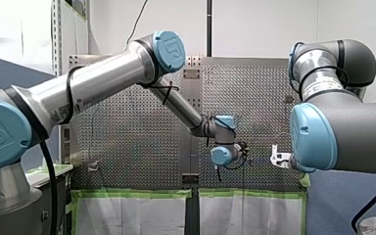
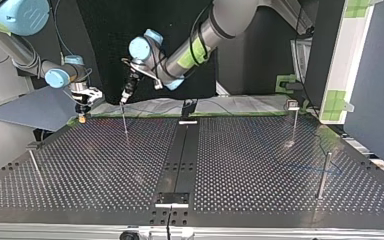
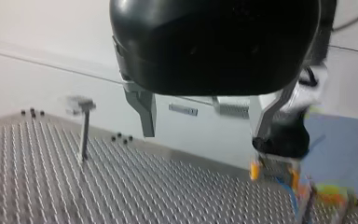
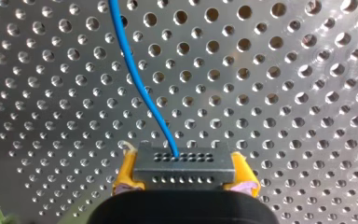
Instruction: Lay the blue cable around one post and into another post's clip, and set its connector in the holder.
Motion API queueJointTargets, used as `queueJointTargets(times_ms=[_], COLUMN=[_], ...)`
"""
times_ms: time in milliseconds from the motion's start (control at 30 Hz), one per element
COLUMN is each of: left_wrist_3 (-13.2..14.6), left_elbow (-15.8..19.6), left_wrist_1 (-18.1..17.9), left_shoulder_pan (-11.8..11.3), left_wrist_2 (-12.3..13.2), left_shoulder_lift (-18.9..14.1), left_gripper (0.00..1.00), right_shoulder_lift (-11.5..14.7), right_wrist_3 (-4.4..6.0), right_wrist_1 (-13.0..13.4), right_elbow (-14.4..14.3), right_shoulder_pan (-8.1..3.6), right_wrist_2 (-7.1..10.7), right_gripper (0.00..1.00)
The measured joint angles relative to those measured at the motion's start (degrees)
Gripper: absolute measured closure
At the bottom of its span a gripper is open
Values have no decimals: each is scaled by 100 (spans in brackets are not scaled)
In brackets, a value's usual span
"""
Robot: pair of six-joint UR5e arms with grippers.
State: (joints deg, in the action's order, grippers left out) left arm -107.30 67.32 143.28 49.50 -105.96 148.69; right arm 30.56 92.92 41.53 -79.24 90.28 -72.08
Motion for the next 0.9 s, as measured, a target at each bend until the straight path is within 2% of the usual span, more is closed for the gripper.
queueJointTargets(times_ms=[167, 233, 400, 533, 633, 900], left_wrist_3=[-41, -36, -36, -42, -73, -391], left_elbow=[299, 391, 648, 857, 1027, 1489], left_wrist_1=[-27, -16, 55, 104, 94, -242], left_shoulder_pan=[268, 298, 248, 122, -25, -481], left_wrist_2=[-297, -389, -640, -746, -705, -296], left_shoulder_lift=[-299, -391, -648, -858, -1027, -1490], left_gripper=[2, 2, 2, 2, 2, 2], right_shoulder_lift=[0, 0, 0, -1, 0, 2], right_wrist_3=[5, 7, 9, 12, 14, 17], right_wrist_1=[-18, -19, -30, -38, -44, -49], right_elbow=[0, 0, 0, 1, 1, 0], right_shoulder_pan=[8, 14, 19, 24, 27, 41], right_wrist_2=[0, 3, 9, 15, 16, 7], right_gripper=[100, 100, 100, 100, 100, 100])
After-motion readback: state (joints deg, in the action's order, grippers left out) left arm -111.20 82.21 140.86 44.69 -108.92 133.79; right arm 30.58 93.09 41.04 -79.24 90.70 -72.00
